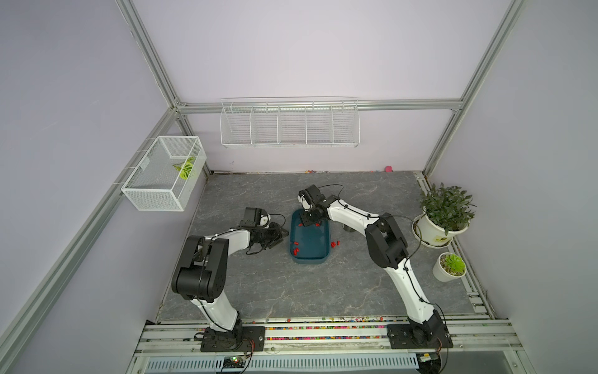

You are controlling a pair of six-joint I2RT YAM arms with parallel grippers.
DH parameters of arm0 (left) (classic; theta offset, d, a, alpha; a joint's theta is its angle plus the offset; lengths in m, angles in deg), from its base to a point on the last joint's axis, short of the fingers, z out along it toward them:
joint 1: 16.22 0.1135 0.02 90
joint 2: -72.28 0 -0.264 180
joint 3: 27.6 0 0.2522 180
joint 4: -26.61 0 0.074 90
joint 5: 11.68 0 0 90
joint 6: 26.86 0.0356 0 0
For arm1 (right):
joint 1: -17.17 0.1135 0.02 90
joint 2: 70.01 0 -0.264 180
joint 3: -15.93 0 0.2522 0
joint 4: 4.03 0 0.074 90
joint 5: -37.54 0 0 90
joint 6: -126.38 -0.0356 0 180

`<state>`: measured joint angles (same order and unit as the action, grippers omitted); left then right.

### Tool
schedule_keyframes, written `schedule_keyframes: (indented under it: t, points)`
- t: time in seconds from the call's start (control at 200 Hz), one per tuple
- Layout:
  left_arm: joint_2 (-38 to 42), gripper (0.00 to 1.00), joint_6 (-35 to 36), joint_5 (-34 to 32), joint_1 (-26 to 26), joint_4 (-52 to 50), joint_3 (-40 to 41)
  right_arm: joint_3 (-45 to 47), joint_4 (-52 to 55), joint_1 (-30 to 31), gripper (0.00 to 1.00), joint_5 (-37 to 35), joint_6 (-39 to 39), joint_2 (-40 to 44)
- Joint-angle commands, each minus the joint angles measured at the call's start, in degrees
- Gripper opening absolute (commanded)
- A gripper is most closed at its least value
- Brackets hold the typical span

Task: Take the screw protection sleeves out of the storage box
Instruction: Pick up the screw protection sleeve from the storage box.

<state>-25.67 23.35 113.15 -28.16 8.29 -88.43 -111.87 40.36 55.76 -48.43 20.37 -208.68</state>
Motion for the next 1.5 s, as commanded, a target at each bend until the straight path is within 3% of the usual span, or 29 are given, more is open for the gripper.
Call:
schedule_keyframes:
  t: [0.0,0.56,1.14,1.495]
  points:
    - [-0.84,0.47,1.1,0.77,0.18,0.56,-1.08,-0.66,1.73,-0.38,0.27,-0.87,0.1,-1.51]
    - [-0.84,0.47,1.01,0.77,0.13,0.68,-0.96,1.5,-0.01,-0.45,0.13,1.81,-1.0,0.56]
    - [-1.3,0.47,1.01,0.7,0.15,0.3,-1.34,14.38,-8.48,-0.54,0.13,5.68,-3.28,17.65]
    - [-1.28,0.47,0.97,0.49,0.22,0.17,-1.29,31.23,-10.82,-0.72,0.13,2.04,-4.48,35.34]
